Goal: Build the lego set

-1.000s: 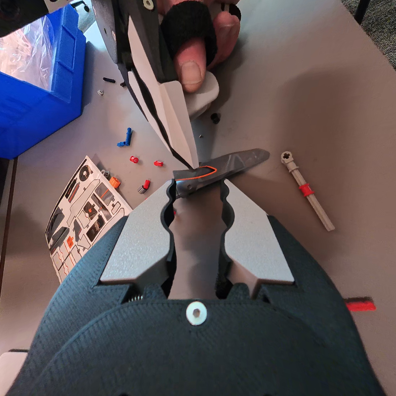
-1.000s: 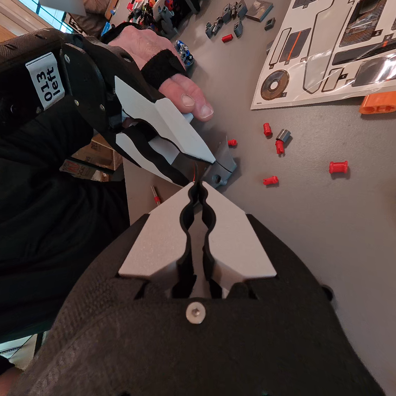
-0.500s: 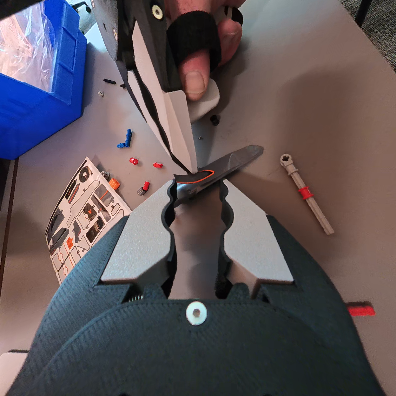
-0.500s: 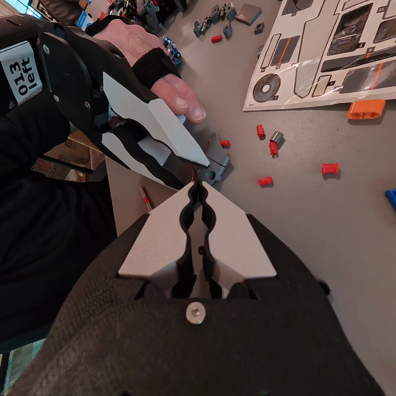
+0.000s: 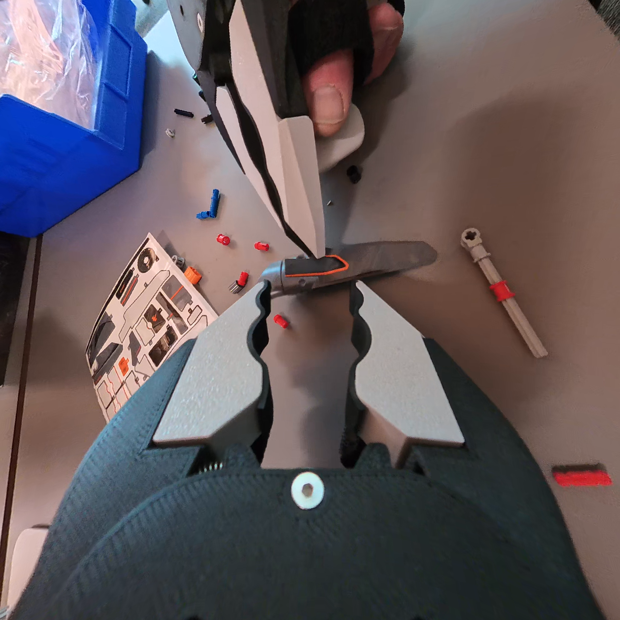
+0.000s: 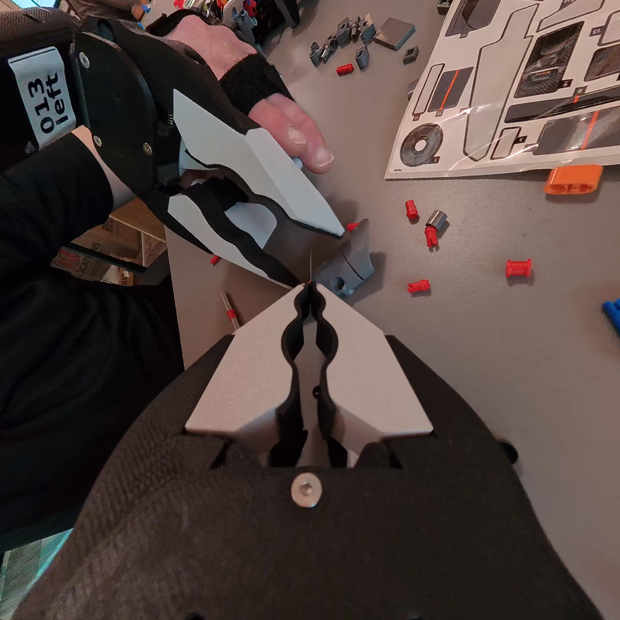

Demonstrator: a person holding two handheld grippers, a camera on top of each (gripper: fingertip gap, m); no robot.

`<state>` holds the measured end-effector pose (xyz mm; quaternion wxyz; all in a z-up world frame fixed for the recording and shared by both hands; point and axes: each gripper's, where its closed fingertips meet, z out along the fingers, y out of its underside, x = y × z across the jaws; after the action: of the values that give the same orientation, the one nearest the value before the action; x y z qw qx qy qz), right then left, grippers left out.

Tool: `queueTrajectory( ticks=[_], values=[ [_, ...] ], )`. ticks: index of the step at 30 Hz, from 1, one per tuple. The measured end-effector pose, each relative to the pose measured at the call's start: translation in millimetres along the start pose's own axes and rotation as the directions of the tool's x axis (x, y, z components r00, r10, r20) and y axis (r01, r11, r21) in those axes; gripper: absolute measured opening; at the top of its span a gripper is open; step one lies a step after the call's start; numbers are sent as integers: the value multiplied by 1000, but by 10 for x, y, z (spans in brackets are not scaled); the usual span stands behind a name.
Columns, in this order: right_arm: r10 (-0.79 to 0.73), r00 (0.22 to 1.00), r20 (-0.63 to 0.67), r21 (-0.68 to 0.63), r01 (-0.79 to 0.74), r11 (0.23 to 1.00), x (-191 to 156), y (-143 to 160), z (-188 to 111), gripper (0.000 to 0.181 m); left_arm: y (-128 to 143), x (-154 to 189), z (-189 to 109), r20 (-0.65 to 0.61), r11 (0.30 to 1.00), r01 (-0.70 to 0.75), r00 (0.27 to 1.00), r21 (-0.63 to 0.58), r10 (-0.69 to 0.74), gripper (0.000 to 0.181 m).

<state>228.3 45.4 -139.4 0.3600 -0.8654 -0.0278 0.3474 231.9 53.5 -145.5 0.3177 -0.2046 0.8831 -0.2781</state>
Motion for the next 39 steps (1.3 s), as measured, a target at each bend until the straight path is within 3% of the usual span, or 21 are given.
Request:
queueTrajectory(
  ticks=[39],
  values=[
    [-66,989,-129,-11,65,998,77,-1,41,0,-40,20,42,-5,1000,10,1000,4,-10,42]
  ],
)
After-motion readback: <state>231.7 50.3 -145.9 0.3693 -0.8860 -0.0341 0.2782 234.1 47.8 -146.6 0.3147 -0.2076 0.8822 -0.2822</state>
